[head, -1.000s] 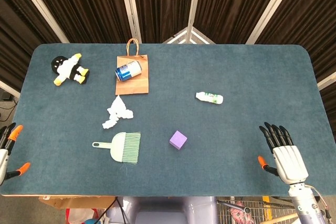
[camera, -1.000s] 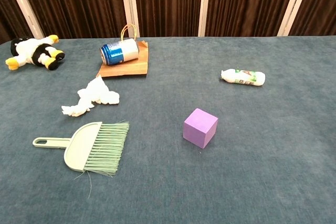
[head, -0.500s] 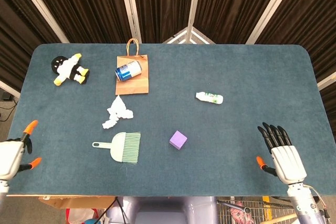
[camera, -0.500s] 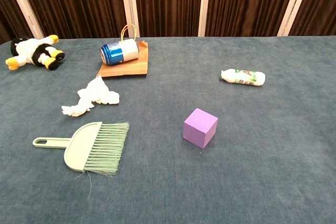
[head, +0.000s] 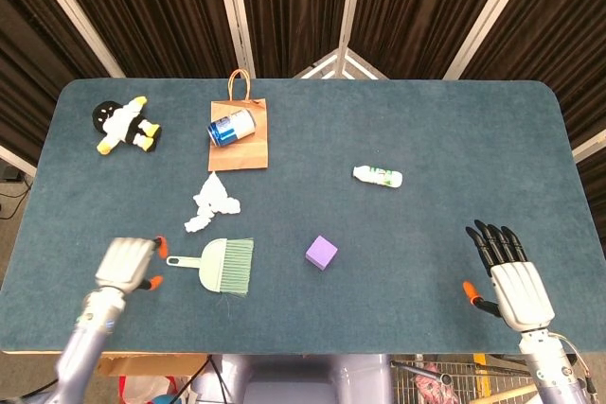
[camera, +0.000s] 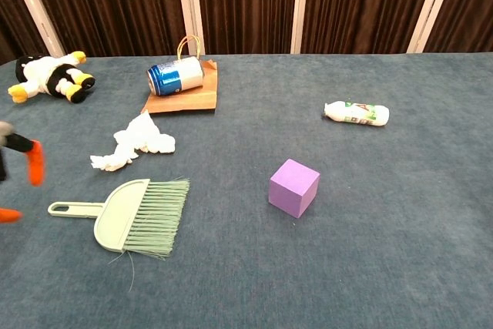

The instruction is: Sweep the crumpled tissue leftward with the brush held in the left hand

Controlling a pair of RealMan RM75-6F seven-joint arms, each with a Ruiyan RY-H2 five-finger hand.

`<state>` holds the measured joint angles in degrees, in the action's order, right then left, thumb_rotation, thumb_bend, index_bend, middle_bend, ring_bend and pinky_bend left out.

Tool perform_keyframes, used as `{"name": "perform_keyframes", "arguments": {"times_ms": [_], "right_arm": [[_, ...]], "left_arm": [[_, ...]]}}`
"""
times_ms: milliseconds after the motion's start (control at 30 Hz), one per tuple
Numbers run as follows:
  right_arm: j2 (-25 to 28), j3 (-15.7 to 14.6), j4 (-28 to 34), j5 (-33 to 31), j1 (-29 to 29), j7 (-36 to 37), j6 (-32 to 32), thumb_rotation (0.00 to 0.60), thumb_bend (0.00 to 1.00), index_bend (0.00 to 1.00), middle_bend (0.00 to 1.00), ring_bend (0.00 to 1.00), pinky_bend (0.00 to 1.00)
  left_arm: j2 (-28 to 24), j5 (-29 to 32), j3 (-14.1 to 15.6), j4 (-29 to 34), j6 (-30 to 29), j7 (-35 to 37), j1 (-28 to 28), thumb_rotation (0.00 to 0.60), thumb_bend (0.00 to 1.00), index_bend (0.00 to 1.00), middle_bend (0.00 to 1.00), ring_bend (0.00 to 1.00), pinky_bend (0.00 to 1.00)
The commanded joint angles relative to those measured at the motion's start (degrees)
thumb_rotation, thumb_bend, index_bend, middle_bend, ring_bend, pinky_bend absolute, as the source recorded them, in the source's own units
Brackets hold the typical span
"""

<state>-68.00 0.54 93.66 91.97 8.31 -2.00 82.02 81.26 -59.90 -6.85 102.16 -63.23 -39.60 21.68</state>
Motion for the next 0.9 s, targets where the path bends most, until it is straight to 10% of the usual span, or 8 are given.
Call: {"name": "perform_keyframes", "arguments": {"times_ms": [33, 900], "right_arm": [[0.1, 0.0, 0.1, 0.0, 0.0, 0.2, 0.0, 0.600, 0.34, 0.00, 0.00, 0.00, 0.00], [0.0, 0.0, 0.2, -0.3, 0.0, 0.5, -0.1, 0.600, 0.34, 0.00, 0.00, 0.00, 0.00]], "left_arm": [[5.5, 5.5, -1.3, -1.8, 0.2, -4.8, 3.4, 0.600, 0.31, 0.49, 1.00, 1.00, 0.99], [10.9, 14.3, -0.5, -3.1, -3.3, -9.1, 9.0, 0.600, 0.45, 0.44, 1.00, 1.00, 0.99]]}}
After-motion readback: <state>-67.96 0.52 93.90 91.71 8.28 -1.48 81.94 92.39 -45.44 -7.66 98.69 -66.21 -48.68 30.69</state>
